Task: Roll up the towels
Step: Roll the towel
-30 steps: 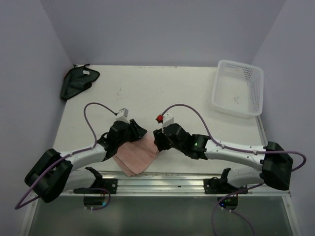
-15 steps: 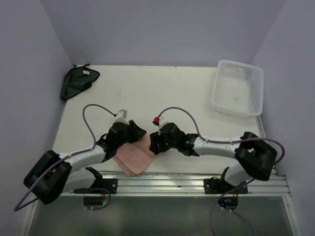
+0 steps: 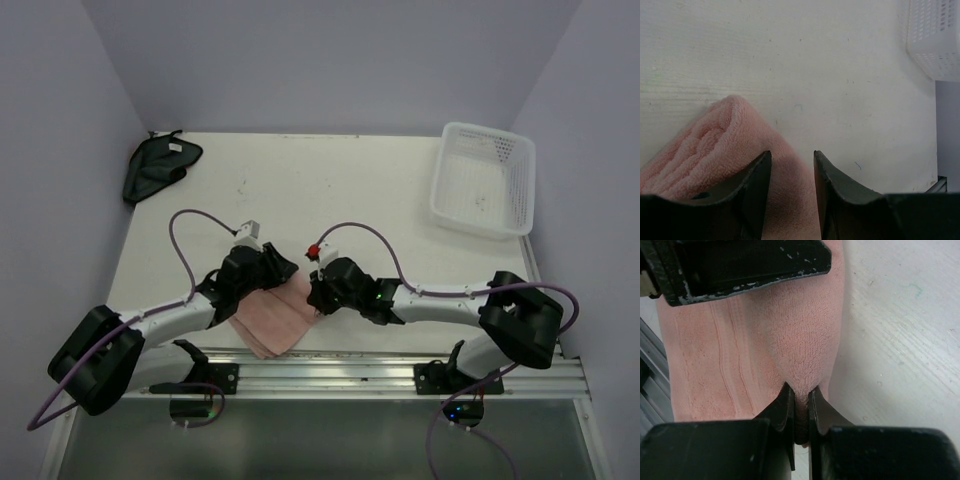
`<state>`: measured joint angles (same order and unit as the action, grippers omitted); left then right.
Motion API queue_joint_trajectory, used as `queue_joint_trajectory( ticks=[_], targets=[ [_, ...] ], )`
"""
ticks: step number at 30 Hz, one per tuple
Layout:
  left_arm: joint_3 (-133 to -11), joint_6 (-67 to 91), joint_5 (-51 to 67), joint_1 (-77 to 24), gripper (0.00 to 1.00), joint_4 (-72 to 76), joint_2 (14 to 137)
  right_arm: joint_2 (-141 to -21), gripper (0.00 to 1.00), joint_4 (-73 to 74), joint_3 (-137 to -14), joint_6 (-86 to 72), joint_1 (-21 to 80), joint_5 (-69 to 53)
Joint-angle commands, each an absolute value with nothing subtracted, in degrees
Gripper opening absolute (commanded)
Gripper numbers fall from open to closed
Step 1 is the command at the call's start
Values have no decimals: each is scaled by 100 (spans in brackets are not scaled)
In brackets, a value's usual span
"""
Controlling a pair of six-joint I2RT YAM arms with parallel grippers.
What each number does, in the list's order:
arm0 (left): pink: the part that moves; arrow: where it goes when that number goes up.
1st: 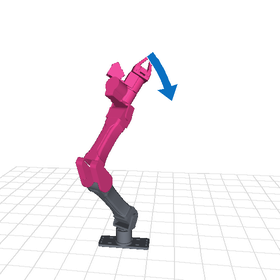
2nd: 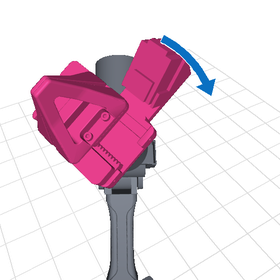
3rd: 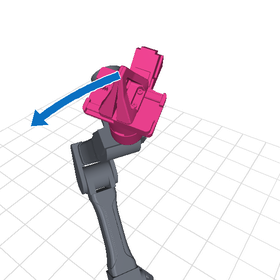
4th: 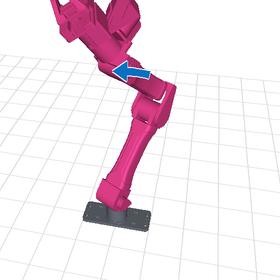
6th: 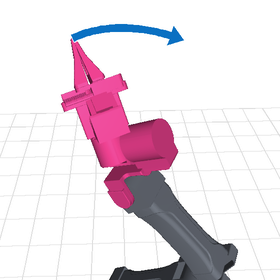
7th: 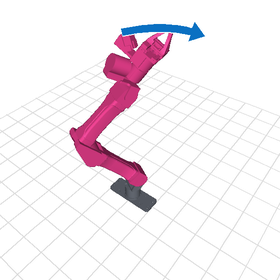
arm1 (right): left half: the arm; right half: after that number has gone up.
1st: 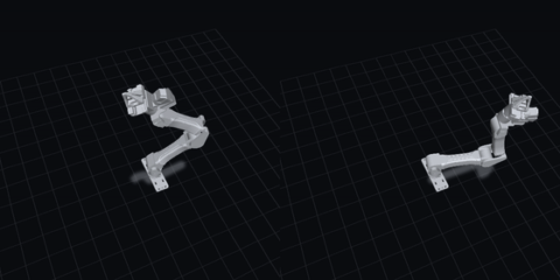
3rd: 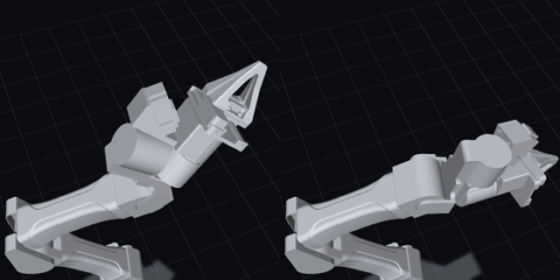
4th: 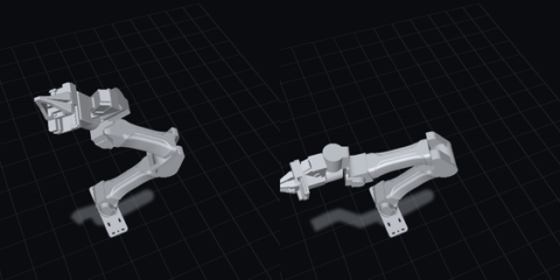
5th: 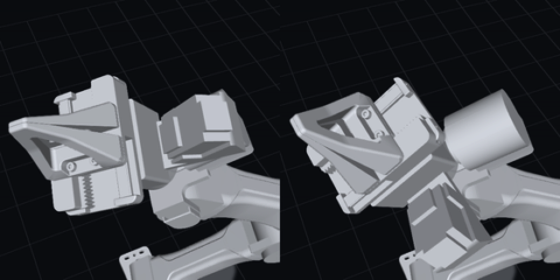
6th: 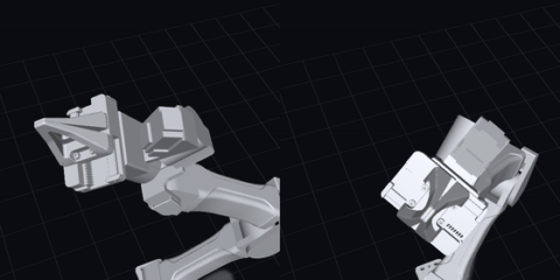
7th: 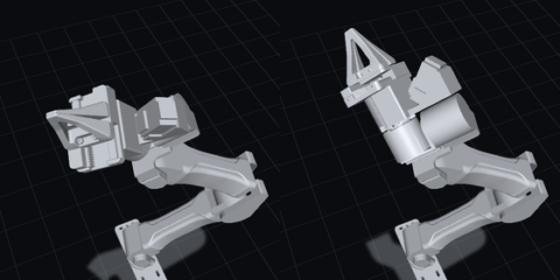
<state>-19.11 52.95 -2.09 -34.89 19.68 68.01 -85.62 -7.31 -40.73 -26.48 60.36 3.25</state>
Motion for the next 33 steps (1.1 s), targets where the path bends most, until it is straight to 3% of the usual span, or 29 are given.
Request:
queue_joint_trajectory(
  ticks=[1, 9, 16, 33],
  targets=[
    [-2153, 5089, -545, -3498, 44, 1187, 6891, -8350, 0, -519, -4113, -2312, 6432, 1219],
    [-2979, 4817, -773, -3463, 47, 713, 6882, -8437, 0, -193, -4333, -1899, 7074, 3538],
    [-3620, 4667, -712, -3419, 49, 571, 7171, -8779, 0, -18, -4754, -1591, 7260, 4867],
    [-4183, 4570, -580, -3375, 50, 606, 7550, -10546, 0, 703, -5844, -132, 8059, 6169]
  ],
)
